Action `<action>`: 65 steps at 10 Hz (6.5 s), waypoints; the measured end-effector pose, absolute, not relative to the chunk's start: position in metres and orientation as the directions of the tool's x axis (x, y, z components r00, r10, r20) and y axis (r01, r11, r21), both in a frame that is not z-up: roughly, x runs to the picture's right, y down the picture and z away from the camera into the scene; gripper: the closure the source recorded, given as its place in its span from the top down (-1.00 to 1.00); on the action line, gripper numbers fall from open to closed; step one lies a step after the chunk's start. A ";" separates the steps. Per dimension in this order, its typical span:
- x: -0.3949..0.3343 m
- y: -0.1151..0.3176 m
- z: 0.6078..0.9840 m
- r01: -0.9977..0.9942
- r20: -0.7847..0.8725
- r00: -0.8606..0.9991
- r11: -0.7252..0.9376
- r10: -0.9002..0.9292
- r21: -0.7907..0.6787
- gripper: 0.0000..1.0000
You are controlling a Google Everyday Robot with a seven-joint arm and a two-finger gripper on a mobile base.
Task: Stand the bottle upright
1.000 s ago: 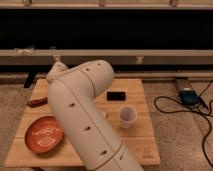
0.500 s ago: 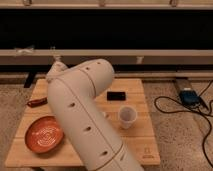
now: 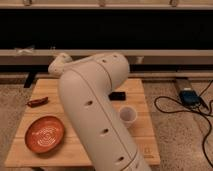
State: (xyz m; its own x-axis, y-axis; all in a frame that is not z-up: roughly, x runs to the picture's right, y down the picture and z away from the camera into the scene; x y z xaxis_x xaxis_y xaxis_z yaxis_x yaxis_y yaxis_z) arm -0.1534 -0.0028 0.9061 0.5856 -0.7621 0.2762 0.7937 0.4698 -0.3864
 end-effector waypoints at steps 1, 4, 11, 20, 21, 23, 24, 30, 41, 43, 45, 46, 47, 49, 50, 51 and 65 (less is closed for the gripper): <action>-0.148 -0.007 0.897 0.787 0.294 0.602 0.490 -0.742 -0.374 -1.00; -0.135 -0.013 0.873 0.772 0.364 0.635 0.540 -0.681 -0.336 -1.00; -0.110 -0.034 0.807 0.748 0.496 0.636 0.631 -0.591 -0.208 -1.00; -0.109 -0.019 0.792 0.804 0.695 0.497 0.577 -0.519 -0.144 -1.00; -0.104 -0.016 0.791 0.812 0.710 0.482 0.566 -0.514 -0.142 -1.00; -0.100 -0.016 0.790 0.823 0.722 0.462 0.553 -0.516 -0.132 -1.00; -0.099 -0.017 0.790 0.829 0.726 0.451 0.545 -0.519 -0.126 -1.00; -0.095 -0.016 0.791 0.892 0.770 0.342 0.444 -0.539 -0.086 -1.00; -0.050 0.003 0.786 0.762 0.708 0.588 0.560 -0.391 -0.324 -1.00; -0.047 0.003 0.785 0.748 0.712 0.598 0.575 -0.368 -0.331 -1.00; -0.037 0.000 0.785 0.739 0.719 0.602 0.584 -0.348 -0.336 -1.00; -0.035 -0.001 0.785 0.738 0.722 0.601 0.586 -0.343 -0.336 -1.00; -0.034 -0.003 0.786 0.737 0.727 0.598 0.588 -0.338 -0.334 -1.00; -0.031 -0.005 0.788 0.735 0.736 0.593 0.592 -0.327 -0.330 -1.00; -0.029 -0.008 0.788 0.733 0.738 0.592 0.596 -0.324 -0.328 -1.00; -0.027 -0.010 0.788 0.733 0.742 0.590 0.597 -0.320 -0.326 -1.00; -0.023 -0.018 0.808 0.763 0.796 0.530 0.573 -0.293 -0.298 0.23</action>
